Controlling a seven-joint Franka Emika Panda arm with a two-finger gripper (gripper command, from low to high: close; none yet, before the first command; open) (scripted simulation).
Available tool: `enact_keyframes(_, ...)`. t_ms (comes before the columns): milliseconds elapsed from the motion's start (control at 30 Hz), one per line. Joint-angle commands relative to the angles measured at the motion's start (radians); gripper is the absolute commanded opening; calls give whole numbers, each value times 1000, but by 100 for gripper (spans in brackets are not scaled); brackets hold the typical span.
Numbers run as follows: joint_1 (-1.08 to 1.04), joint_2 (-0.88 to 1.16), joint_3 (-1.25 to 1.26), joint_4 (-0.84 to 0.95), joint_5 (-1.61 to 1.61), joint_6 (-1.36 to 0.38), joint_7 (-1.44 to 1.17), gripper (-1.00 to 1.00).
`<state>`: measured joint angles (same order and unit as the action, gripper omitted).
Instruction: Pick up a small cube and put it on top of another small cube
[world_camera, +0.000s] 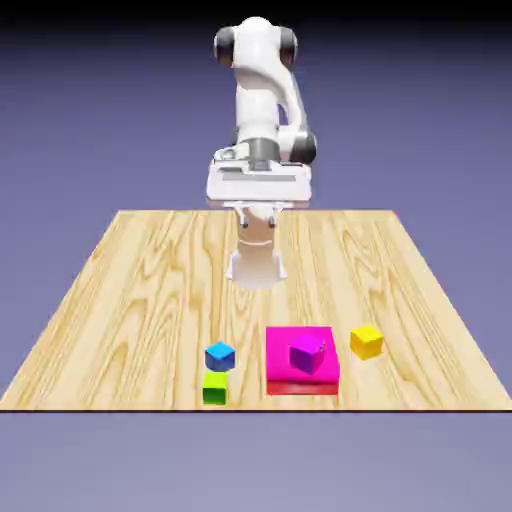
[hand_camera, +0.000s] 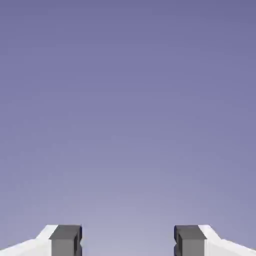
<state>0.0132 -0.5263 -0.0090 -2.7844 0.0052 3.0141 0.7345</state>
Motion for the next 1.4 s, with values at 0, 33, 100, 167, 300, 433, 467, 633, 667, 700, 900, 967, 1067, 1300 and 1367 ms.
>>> enact_keyframes(0, 1, 36, -8, 21, 4, -19, -5, 0)
enact_keyframes(33, 2, 73, -15, 43, 9, -38, -11, 0)
enact_keyframes(100, 4, 145, -30, 85, 17, -76, -22, 0)
enact_keyframes(167, 6, 217, -45, 128, 26, -114, -32, 0)
enact_keyframes(300, 10, 362, -75, 213, 44, -190, -54, 0)
enact_keyframes(433, 14, 507, -105, 298, 61, -265, -75, 0)
enact_keyframes(467, 15, 544, -112, 319, 65, -284, -81, 0)
enact_keyframes(633, 20, 725, -150, 425, 87, -379, -108, 0)
enact_keyframes(667, 21, 761, -157, 447, 92, -398, -113, 0)
enact_keyframes(700, 22, 797, -165, 468, 96, -417, -118, 0)
enact_keyframes(900, 8, 970, -165, 536, 129, -407, -148, 0)
enact_keyframes(967, -7, 1042, -145, 546, 149, -345, -162, 0)
enact_keyframes(1067, -12, 1063, -139, 549, 155, -327, -167, -100)
enact_keyframes(1300, 43, 811, -98, 524, 68, -552, -129, -100)
enact_keyframes(1367, 58, 739, -25, 523, 36, -619, -126, -100)
